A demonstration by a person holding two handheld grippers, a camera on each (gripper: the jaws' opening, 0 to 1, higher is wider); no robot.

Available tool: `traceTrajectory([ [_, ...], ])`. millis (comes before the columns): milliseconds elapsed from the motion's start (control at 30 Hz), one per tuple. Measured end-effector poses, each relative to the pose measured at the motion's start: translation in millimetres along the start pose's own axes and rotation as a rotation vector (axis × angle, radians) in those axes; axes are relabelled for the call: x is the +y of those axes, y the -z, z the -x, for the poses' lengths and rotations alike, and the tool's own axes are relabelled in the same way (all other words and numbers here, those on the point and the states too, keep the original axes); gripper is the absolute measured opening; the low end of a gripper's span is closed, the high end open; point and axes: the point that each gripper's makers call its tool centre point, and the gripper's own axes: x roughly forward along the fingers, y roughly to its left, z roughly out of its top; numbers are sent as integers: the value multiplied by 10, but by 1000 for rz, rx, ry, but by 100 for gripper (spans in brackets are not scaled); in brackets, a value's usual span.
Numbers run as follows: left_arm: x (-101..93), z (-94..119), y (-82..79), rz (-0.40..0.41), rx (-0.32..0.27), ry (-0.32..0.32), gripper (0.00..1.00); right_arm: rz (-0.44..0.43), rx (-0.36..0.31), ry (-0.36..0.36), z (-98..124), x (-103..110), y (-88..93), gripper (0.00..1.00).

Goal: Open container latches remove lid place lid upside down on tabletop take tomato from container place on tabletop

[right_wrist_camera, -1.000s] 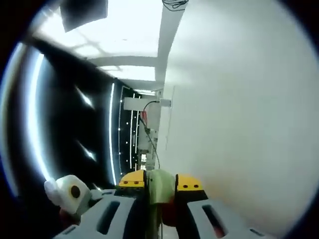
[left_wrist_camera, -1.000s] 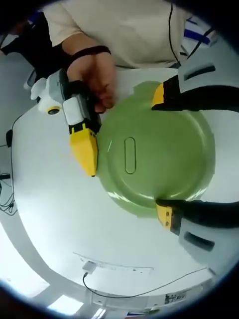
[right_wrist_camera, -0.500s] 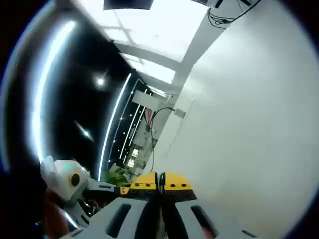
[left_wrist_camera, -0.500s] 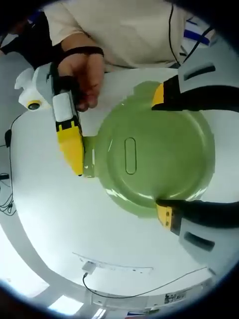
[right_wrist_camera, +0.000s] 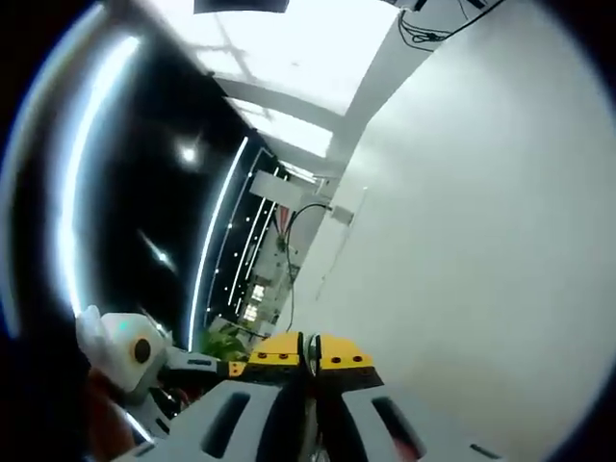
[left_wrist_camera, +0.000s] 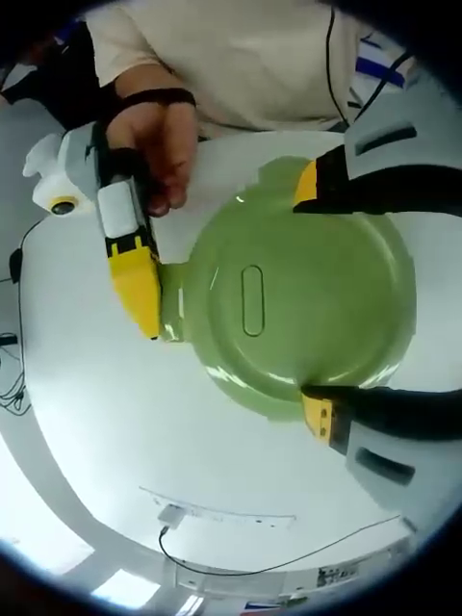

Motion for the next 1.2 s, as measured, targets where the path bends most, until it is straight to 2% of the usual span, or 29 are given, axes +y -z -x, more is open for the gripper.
traceTrajectory([
  [500,-12,-31,-18,0,-10,-2,65,-53,8,13,21,-118,-37,2],
  [900,-21,-43,-19,-2,-10,-3,65,-55,-35,15,140,-209,-263,6],
  [1200,-22,-46,-17,0,-11,-4,65,-37,-38,-16,217,-170,-452,10],
])
